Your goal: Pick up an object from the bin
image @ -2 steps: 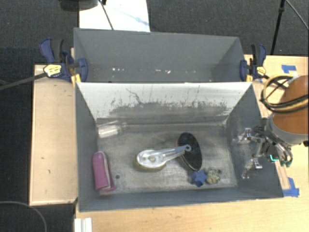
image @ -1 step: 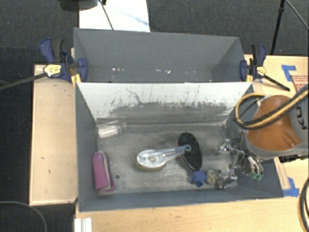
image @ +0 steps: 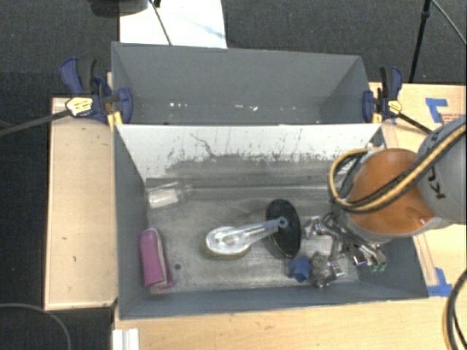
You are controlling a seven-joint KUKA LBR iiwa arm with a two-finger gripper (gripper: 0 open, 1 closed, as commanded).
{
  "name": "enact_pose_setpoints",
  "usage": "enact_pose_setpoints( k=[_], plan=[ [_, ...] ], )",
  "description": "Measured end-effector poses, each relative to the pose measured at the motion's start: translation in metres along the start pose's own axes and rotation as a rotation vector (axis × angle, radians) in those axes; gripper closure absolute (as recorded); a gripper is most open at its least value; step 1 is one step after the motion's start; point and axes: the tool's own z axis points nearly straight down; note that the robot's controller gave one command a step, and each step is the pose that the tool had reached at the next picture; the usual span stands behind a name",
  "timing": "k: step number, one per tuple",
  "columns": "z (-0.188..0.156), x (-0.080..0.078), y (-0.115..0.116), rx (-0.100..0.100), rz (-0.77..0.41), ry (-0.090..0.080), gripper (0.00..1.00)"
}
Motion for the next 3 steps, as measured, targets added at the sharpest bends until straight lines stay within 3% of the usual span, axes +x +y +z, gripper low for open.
enact_pose_setpoints(
  k=[1, 2, 3],
  plan=[
    [0.001, -0.018, 0.038, -0.003, -0.116, 0.009, 0.00],
    [-0.001, -0.020, 0.038, -0.002, -0.121, 0.003, 1.00],
    [-0.141, -0.033, 0.044, -0.005, -0.188, 0.009, 1.00]
  ],
)
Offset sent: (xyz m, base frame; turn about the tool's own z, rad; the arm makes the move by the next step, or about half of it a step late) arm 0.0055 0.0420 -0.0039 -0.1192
